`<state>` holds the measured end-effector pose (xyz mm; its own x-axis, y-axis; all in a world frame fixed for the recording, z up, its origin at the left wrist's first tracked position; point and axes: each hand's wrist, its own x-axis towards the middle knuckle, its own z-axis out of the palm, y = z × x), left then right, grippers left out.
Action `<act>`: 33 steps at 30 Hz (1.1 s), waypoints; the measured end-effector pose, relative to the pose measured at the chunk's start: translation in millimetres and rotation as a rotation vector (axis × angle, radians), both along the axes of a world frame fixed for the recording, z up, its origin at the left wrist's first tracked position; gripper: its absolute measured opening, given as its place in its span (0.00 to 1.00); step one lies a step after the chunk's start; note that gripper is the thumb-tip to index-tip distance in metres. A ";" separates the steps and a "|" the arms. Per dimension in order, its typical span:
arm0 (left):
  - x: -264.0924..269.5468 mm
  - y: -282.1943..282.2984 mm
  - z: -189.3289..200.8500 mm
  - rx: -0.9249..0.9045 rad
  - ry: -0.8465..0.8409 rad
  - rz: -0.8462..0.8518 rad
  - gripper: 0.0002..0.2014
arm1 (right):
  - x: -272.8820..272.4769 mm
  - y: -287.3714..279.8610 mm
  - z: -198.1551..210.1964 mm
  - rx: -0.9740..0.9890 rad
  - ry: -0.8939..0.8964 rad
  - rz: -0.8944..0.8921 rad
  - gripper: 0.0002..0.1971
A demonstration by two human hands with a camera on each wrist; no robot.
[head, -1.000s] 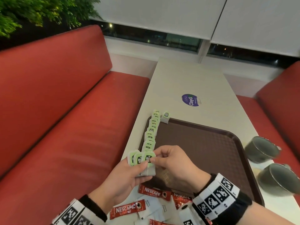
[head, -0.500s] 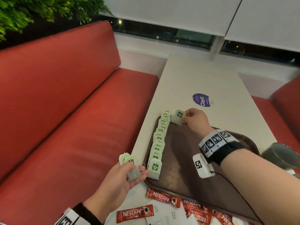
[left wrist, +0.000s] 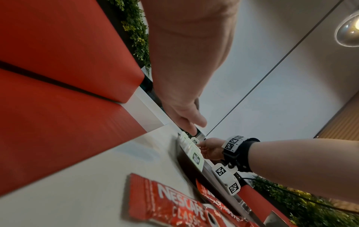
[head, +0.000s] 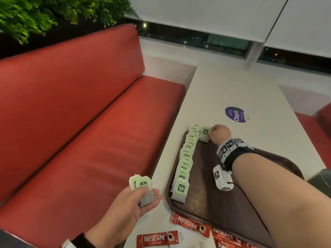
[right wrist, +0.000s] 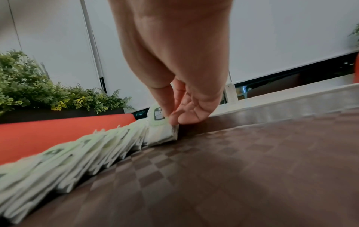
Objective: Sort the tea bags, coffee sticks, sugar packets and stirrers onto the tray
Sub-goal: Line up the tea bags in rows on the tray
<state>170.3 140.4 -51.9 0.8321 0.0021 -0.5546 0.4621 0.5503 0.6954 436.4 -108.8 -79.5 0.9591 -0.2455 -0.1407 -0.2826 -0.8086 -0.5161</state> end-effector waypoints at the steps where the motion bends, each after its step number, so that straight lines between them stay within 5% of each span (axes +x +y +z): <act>1: -0.3 0.9 -0.1 0.003 -0.001 -0.002 0.07 | 0.1 0.0 -0.4 -0.006 -0.003 -0.012 0.10; 12: -3.4 -1.4 0.3 -0.012 -0.014 -0.022 0.07 | -12.8 -10.9 -4.3 0.186 -0.097 -0.102 0.06; 19: -2.6 -11.4 7.4 -0.012 -0.070 -0.071 0.08 | -101.2 32.5 55.5 0.410 -0.202 0.219 0.03; 25: -5.3 -26.9 13.7 0.005 -0.113 -0.172 0.10 | -193.1 55.8 78.9 0.387 0.008 0.575 0.04; 33: -5.6 -44.7 20.1 0.015 -0.139 -0.298 0.12 | -222.6 50.2 66.0 0.457 0.062 0.572 0.09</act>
<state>164.7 95.7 -31.8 0.8652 -0.2454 -0.4372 0.5011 0.3943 0.7703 213.8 -58.5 -13.5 0.9068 0.3871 -0.1671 0.0796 -0.5463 -0.8338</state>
